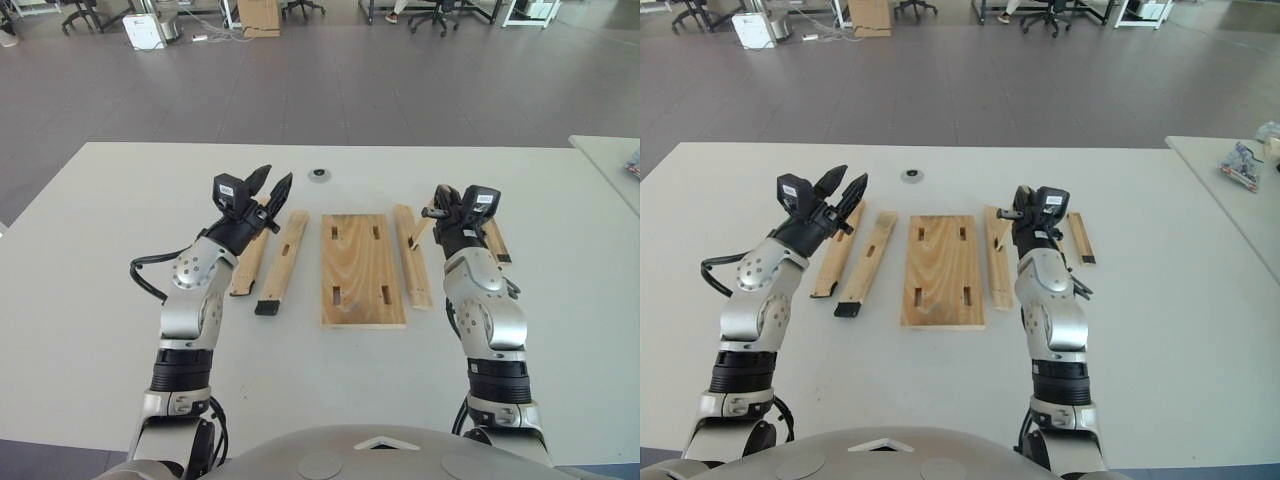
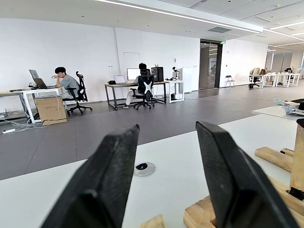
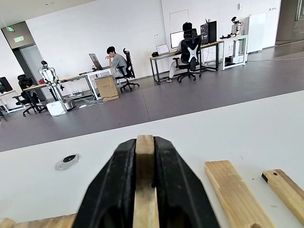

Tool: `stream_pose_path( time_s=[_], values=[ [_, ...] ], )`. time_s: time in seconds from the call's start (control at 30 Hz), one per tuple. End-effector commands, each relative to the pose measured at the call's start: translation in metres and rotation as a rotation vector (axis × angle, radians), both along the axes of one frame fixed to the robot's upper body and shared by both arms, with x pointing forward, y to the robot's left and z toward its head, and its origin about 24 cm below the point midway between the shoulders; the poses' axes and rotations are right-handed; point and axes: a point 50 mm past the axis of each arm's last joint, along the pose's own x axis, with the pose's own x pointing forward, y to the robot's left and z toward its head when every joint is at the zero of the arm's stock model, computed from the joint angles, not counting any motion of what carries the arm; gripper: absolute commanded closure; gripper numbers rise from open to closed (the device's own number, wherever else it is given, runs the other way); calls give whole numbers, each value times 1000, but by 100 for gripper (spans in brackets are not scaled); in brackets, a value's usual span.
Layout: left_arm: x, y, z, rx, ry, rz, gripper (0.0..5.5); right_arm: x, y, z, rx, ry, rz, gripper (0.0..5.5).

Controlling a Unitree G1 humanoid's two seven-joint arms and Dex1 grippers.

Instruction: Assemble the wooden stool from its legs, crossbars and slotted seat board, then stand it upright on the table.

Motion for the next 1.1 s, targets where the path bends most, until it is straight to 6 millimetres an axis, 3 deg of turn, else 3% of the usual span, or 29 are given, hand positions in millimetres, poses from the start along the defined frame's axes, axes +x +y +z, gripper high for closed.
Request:
stream_pose_path(
  time_s=[0.03,0.17,0.3,0.53,0.73,0.87,1.0,1.1],
  values=[
    [0,-1,6,8,-25,-8,330,-1,-1,-6,-5,17,-9,508],
    [0,-2,6,7,-28,-12,330,-7,-2,-29,-165,37,91,508],
    [0,3,7,67,-57,-35,330,-26,-19,-52,-154,33,108,508],
    [1,11,11,51,-79,-16,330,-37,-23,-70,-142,56,122,508],
    [1,15,13,50,-94,-4,330,-34,-25,-73,-130,107,128,508],
    [-1,12,11,37,-92,-1,330,-29,-26,-64,-156,96,140,415],
    [-4,5,7,20,-83,-8,330,-18,-27,-39,-181,61,171,334],
    [-4,3,6,15,-82,-12,330,-20,-26,-31,-169,154,175,279]
  ],
)
